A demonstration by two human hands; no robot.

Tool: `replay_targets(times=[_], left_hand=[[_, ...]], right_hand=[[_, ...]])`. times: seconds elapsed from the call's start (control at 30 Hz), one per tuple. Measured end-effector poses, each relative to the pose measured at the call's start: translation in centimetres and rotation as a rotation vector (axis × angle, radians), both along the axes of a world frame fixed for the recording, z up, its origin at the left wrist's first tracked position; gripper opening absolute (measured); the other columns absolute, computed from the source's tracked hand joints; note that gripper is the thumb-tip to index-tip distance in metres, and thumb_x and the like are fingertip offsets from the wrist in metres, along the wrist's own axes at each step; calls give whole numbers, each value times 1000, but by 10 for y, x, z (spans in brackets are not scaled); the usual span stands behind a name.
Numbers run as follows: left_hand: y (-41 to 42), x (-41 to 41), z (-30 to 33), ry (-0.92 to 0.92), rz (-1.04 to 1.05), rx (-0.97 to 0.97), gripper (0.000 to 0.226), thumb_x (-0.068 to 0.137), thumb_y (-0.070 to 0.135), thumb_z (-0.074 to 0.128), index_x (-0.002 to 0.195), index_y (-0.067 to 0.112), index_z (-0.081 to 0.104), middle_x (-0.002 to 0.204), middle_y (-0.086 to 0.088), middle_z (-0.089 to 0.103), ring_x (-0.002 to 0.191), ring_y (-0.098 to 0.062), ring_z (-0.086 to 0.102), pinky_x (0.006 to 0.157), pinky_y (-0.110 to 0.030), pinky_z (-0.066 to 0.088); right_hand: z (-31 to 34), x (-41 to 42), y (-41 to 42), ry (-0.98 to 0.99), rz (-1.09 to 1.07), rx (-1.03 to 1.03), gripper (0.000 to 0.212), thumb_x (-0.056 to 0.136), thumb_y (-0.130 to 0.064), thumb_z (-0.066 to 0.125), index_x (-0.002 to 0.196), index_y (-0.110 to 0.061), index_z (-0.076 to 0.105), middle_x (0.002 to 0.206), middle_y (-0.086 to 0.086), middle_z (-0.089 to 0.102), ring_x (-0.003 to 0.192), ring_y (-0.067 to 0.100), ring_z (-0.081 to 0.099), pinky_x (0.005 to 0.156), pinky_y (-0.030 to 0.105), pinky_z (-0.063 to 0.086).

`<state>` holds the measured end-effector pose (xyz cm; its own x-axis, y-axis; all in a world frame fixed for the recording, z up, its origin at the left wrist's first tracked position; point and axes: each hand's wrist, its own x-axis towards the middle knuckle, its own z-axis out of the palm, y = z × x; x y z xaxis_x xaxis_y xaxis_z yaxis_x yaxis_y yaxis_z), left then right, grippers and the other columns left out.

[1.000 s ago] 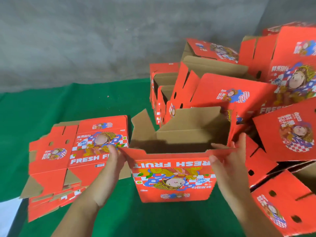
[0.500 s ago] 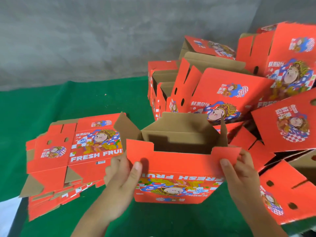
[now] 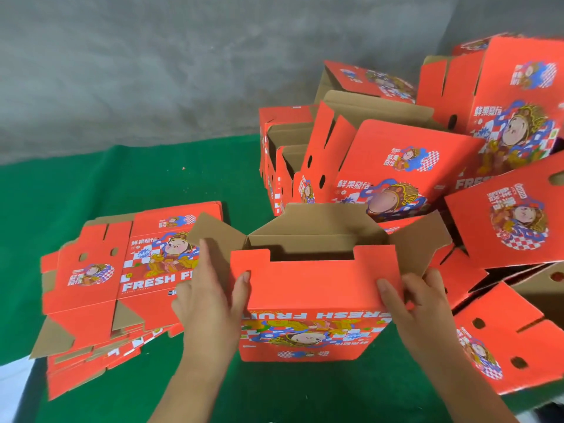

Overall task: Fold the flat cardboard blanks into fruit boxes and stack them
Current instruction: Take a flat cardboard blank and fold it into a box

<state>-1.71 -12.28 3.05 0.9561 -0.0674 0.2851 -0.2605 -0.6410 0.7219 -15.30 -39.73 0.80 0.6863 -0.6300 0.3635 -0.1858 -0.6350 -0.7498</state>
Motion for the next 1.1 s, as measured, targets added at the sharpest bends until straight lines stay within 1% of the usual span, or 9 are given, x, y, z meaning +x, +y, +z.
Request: replay_targets(times=[0.13,0.23,0.3,0.4,0.6,0.8,0.9,0.97,1.1], left_hand=[[-3,2,0,-25,-22,-129,100,94,33,70,164,23,0,90,4,50,90,-26,38,85,-42,30],[-2,3,-5,-46,-28,-102,83,96,28,68,162,17,19,108,10,52,95,-19,34,91,-43,32],[1,3,-5,-68,-24,-113,70,94,23,71,154,17,37,98,11,58,91,-23,42,86,-43,34],[3,4,-3,-106,-19,-85,43,94,18,70,133,22,54,91,7,56,89,-24,46,80,-37,28],[0,4,-2,-255,-139,106,33,87,-6,67,100,22,54,91,6,44,83,-25,43,73,-34,22],[13,19,15,-138,-379,79,19,91,43,51,102,28,59,97,15,57,91,-16,54,82,-43,42],[7,42,33,-148,-348,387,40,100,59,28,91,29,53,72,7,61,79,-25,62,80,-44,42],[-8,50,38,-141,-345,504,44,101,55,21,96,26,53,80,2,65,88,-31,63,86,-47,39],[-25,56,34,-3,-487,59,12,96,36,44,93,29,53,119,9,54,139,-10,35,110,-35,23]], right_hand=[[-4,4,8,-56,30,44,26,95,-50,62,120,-42,57,119,-24,43,105,-10,52,81,28,49],[0,4,8,-113,140,174,84,94,-22,63,157,-50,14,157,-18,31,143,4,38,114,31,39],[7,5,9,-52,208,154,94,98,-10,61,157,-55,4,164,-20,26,151,7,30,121,43,32],[5,4,10,-23,215,24,70,99,-15,52,161,-31,25,161,-5,39,149,10,35,121,47,31],[-3,-3,16,-82,186,72,61,91,-12,43,147,-36,46,156,-12,43,147,6,35,120,19,23],[-7,-3,13,-77,181,56,63,92,-10,40,148,-39,45,158,-12,41,148,7,33,120,17,21],[-12,-4,15,-85,198,37,64,92,-8,40,149,-36,46,158,-11,41,147,12,35,121,18,21],[-13,-7,14,-79,207,45,64,92,-9,40,149,-38,46,158,-12,41,146,12,36,119,17,23],[-11,-11,7,-77,210,34,64,92,-13,42,148,-44,45,156,-16,43,144,7,38,114,10,24]])
